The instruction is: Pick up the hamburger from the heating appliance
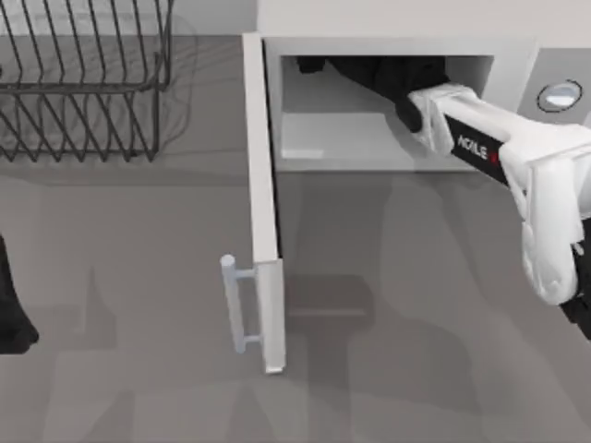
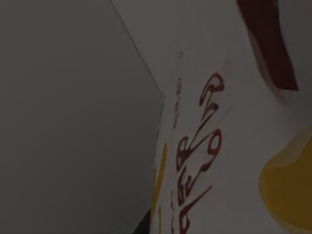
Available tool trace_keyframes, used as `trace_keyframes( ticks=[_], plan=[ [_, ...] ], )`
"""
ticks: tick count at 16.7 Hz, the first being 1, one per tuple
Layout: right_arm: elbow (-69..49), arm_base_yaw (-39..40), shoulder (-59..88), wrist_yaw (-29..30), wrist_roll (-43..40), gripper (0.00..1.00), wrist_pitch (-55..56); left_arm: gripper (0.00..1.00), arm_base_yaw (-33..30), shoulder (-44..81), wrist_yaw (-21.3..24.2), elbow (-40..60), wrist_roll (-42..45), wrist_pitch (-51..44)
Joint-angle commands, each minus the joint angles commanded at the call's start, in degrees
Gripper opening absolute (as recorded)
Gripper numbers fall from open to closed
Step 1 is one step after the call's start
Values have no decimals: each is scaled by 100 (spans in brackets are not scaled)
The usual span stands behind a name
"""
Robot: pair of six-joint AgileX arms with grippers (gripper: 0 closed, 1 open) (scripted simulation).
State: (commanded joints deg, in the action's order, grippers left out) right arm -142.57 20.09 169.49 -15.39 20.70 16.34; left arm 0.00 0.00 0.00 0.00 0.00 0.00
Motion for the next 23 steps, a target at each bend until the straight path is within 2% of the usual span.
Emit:
trace_keyframes(
  ticks=[5,12,15,19,23],
  plan=[
    [2389,318,-2128,1069,-141,0,12,100,0,0,0,0,0,0],
    [7259,870,-6078,2961,-399,0,27,100,0,0,0,0,0,0],
    [8976,1089,-7614,3725,-506,0,30,100,0,0,0,0,0,0],
    [10427,1311,-9032,4502,-615,0,33,100,0,0,0,0,0,0],
    [10903,1394,-9499,4798,-659,0,33,100,0,0,0,0,0,0]
  ],
)
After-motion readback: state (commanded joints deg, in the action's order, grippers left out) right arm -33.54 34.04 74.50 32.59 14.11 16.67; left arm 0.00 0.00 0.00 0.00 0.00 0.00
